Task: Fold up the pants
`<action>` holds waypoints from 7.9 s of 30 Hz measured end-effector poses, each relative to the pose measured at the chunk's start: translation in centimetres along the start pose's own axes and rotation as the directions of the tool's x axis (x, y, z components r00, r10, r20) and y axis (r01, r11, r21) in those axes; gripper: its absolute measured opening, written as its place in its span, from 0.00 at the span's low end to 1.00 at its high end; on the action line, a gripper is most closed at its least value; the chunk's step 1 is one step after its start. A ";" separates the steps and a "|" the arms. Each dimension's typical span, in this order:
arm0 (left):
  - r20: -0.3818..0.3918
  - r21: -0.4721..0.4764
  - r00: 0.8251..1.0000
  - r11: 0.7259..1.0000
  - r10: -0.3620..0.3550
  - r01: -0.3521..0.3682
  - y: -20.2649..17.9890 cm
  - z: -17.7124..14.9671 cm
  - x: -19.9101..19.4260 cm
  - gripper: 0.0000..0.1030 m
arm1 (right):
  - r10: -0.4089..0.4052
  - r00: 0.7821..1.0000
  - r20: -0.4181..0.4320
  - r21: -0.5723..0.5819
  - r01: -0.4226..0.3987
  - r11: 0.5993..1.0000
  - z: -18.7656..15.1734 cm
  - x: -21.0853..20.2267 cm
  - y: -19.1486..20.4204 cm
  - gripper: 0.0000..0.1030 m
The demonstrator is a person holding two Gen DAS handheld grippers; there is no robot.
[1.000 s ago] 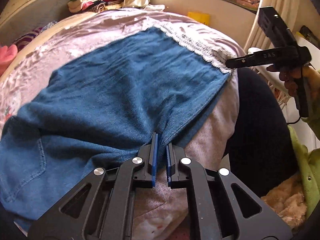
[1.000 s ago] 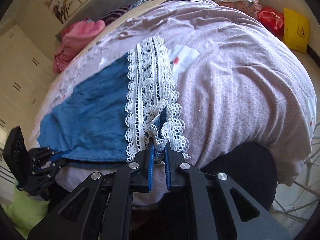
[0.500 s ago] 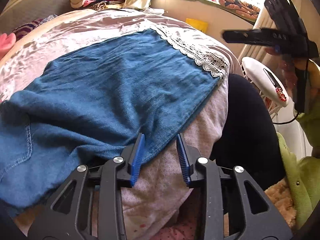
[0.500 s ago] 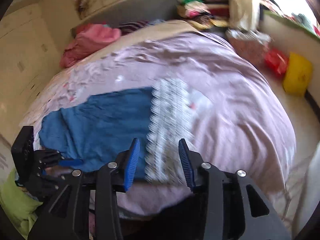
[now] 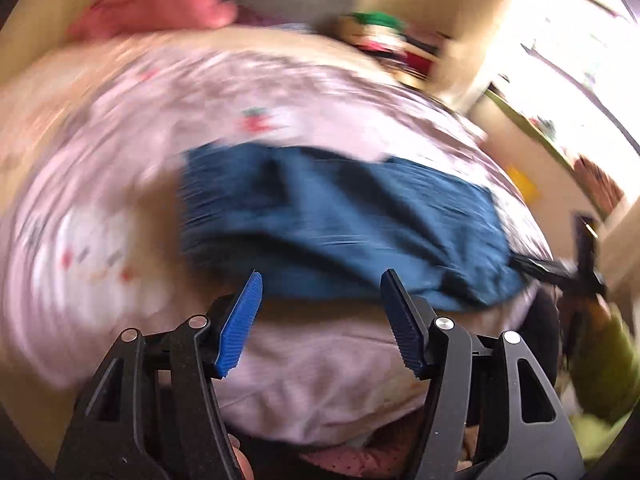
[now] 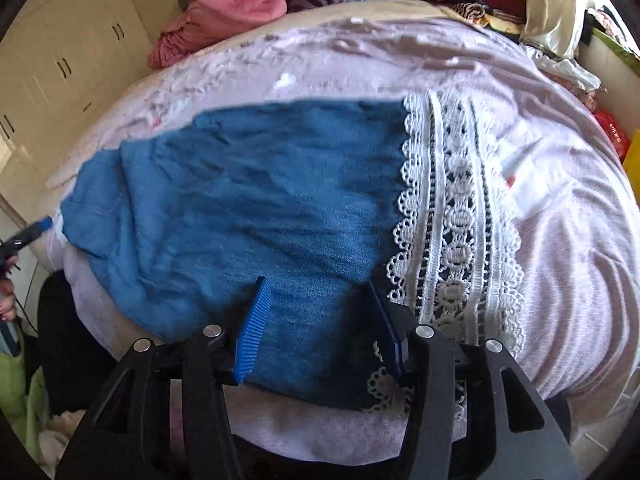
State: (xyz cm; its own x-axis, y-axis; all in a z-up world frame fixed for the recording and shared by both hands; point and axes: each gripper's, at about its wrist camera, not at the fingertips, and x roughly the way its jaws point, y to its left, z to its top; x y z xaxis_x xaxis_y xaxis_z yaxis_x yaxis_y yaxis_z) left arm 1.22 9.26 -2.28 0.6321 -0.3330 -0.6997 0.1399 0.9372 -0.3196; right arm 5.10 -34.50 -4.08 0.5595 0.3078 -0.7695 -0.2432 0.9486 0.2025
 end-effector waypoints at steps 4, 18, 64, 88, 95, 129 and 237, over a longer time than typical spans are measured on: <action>-0.027 -0.221 0.999 0.975 -0.035 0.028 4.2 -0.1 1.0 0.52 | 0.093 0.994 0.064 -0.104 -0.086 0.991 0.4 -1.9 3.3 0.51; 0.044 -0.372 0.995 0.923 -0.092 0.102 6.3 3.6 3.0 0.09 | 0.231 0.958 -0.168 -0.451 -0.283 0.846 -0.1 3.6 14.8 0.06; -0.106 0.153 0.980 0.976 0.171 -0.153 -5.5 2.3 9.9 0.53 | -0.047 0.999 -0.015 -0.002 0.047 0.999 2.6 3.1 1.3 0.65; -0.042 0.151 0.999 0.988 -0.030 0.036 -12.3 12.1 11.6 0.64 | 0.068 0.992 0.108 0.192 -0.088 0.978 7.6 0.2 -11.8 0.69; -0.181 0.084 0.983 0.996 0.002 0.014 -11.3 13.4 19.0 0.51 | 0.132 0.990 0.049 0.207 -0.139 0.968 9.5 4.4 -14.5 0.60; -0.077 0.223 0.989 0.969 0.130 -0.110 -14.7 15.2 23.4 0.03 | -0.024 1.000 0.006 -0.027 0.025 0.999 14.8 8.3 -12.0 0.24; -0.324 0.538 0.945 0.811 -0.053 0.230 -37.0 12.9 30.8 0.80 | 0.031 0.990 0.136 0.287 -0.069 0.955 0.5 -0.6 -11.6 0.78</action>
State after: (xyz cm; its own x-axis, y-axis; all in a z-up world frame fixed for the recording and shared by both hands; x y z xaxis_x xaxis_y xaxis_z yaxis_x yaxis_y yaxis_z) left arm 25.34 -34.36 -3.80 0.3429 -0.3984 -0.8507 0.6689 0.7394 -0.0767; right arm 7.95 -45.66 -5.66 0.6547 0.3438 -0.6731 -0.0433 0.9061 0.4208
